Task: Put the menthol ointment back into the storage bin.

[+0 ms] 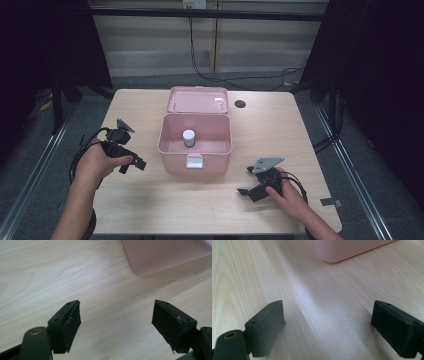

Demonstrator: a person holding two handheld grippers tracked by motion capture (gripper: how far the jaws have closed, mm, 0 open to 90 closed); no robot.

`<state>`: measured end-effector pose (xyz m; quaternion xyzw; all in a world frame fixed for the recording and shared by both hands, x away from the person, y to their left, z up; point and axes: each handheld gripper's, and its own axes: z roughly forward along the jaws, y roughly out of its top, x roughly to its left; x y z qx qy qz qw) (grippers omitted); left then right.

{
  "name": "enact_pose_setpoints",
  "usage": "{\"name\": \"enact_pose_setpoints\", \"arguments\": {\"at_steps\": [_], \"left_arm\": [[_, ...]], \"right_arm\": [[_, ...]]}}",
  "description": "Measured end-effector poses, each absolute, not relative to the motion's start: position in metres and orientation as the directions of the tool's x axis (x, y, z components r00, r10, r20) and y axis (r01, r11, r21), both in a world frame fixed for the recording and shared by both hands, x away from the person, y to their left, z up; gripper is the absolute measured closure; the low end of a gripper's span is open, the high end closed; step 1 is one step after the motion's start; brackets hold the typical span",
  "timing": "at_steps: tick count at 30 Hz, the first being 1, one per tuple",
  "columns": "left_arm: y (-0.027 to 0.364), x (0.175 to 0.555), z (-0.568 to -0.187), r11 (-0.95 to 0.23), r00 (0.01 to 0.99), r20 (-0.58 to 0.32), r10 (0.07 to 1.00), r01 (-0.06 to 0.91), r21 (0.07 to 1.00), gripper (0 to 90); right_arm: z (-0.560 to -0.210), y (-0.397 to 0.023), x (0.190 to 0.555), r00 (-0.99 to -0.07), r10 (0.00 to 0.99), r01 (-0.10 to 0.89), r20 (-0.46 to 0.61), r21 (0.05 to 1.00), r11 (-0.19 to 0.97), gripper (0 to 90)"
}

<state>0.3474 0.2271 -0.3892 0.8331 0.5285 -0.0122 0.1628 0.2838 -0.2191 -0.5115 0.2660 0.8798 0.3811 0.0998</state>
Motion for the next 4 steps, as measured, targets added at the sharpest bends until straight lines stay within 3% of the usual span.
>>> {"name": "enact_pose_setpoints", "arguments": {"at_steps": [4], "left_arm": [[0.2285, 0.3455, -0.3947, -0.382, 0.435, -0.196, 0.879, 0.887, 0.258, 22.6]], "right_arm": [[-0.5114, -0.2191, 0.2837, -0.838, 0.545, 0.392, 0.026, 0.723, 0.569, 10.8]]}}
